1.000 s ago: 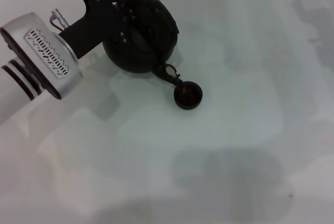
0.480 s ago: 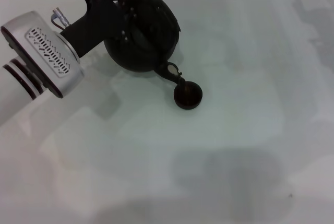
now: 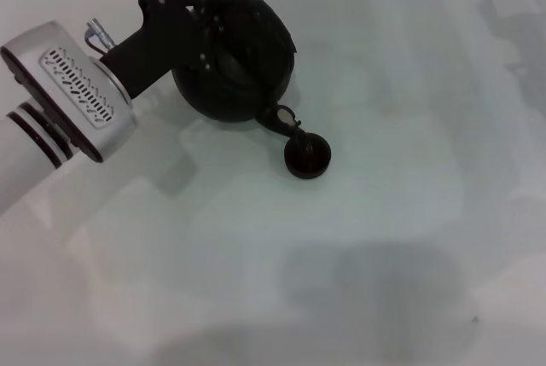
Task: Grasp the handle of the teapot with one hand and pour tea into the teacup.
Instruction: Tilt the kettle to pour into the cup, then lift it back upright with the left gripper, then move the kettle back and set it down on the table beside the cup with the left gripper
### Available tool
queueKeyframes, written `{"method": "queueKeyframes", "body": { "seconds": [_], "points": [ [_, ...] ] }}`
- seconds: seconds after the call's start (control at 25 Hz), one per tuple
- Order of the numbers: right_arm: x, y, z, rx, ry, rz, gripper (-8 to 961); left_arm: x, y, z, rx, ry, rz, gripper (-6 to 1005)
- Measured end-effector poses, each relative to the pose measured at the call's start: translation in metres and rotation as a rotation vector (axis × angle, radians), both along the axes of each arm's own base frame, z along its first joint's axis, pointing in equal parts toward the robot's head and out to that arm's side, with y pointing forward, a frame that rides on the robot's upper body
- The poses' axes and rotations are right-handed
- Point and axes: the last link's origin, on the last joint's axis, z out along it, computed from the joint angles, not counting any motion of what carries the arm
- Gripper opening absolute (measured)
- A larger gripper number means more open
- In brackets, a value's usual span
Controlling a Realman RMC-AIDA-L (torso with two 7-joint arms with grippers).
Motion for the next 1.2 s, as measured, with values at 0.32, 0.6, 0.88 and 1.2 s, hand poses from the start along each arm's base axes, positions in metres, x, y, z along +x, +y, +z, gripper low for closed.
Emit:
{"method": "queueKeyframes", "body": {
  "seconds": [0.32,0.6,0.88,1.2],
  "points": [
    [0.002,-0.002,0.0,0.0,0.0,-0.005,828,0.001,0.0,0.002,0.019,-0.077,0.051,85],
    [0.002,-0.002,0.0,0.0,0.0,-0.005,828,0.004,-0.002,-0.001,0.016,-0.122,0.071,85],
    [0.003,-0.002,0.0,0.0,-0.002,-0.009,828,0.007,-0.006,-0.005,0.029,-0.215,0.134,83],
    [0.004,-0.001,0.002,0.002,-0.005,-0.011,828,-0.007,-0.027,0.004,0.133,-0.433,0.272,83]
  ]
}}
